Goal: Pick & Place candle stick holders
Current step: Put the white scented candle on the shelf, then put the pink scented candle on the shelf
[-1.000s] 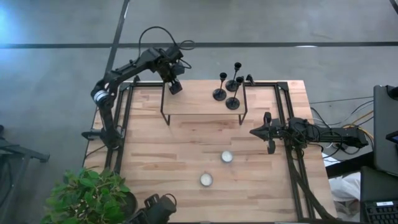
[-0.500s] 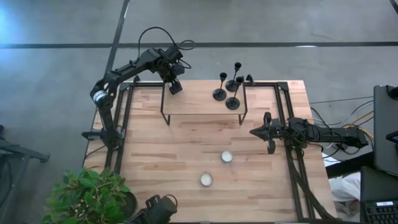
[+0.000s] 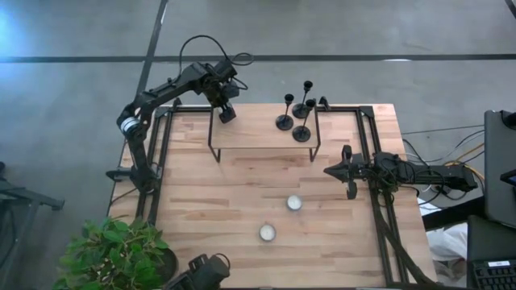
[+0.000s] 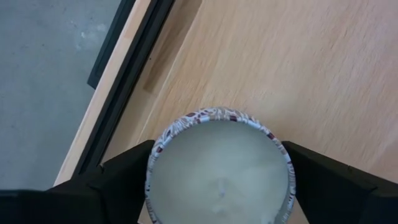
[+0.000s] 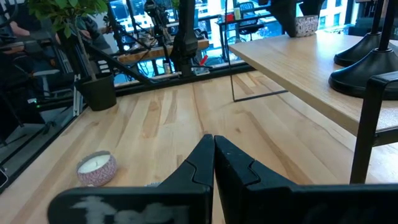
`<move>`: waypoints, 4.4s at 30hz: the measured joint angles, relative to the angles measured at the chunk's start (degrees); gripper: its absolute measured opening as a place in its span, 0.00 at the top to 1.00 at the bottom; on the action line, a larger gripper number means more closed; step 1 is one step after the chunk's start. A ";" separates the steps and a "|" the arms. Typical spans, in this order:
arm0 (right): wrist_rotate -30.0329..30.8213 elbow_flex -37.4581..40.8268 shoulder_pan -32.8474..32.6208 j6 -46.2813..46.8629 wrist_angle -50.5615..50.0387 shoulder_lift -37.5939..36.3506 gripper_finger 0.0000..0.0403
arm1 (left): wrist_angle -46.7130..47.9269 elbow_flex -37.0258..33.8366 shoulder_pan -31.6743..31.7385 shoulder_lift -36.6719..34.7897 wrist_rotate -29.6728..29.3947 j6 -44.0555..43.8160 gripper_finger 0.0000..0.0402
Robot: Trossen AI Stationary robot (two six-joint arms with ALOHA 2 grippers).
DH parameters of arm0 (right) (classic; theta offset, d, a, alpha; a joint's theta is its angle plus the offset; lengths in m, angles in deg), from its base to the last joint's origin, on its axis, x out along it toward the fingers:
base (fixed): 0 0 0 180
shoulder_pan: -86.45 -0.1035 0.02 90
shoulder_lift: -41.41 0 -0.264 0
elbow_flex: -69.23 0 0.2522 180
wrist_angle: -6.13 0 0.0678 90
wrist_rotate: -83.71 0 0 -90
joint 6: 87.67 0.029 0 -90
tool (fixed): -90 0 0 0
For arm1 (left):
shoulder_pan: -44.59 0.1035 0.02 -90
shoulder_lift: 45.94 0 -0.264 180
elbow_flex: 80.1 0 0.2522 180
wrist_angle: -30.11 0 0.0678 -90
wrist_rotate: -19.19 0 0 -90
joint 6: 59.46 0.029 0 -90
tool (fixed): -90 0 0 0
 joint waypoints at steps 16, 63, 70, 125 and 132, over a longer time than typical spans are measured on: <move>0.01 0.00 0.00 0.00 0.00 0.00 0.98 | 0.20 -0.04 -0.04 0.00 0.28 1.07 0.09; 0.01 0.00 0.00 0.00 0.00 0.02 0.98 | 10.65 28.58 -2.35 -0.01 2.45 -5.64 0.09; 0.02 0.00 0.01 0.00 0.00 0.02 0.98 | 6.39 33.93 -5.44 -2.92 13.74 -6.76 0.09; 0.01 0.00 0.01 0.00 0.00 0.01 0.98 | -22.03 -8.97 -48.87 -7.98 6.59 -14.01 0.09; 0.00 0.00 0.02 0.00 0.00 0.00 0.98 | -34.13 -15.79 -52.09 -8.25 9.48 -10.40 0.09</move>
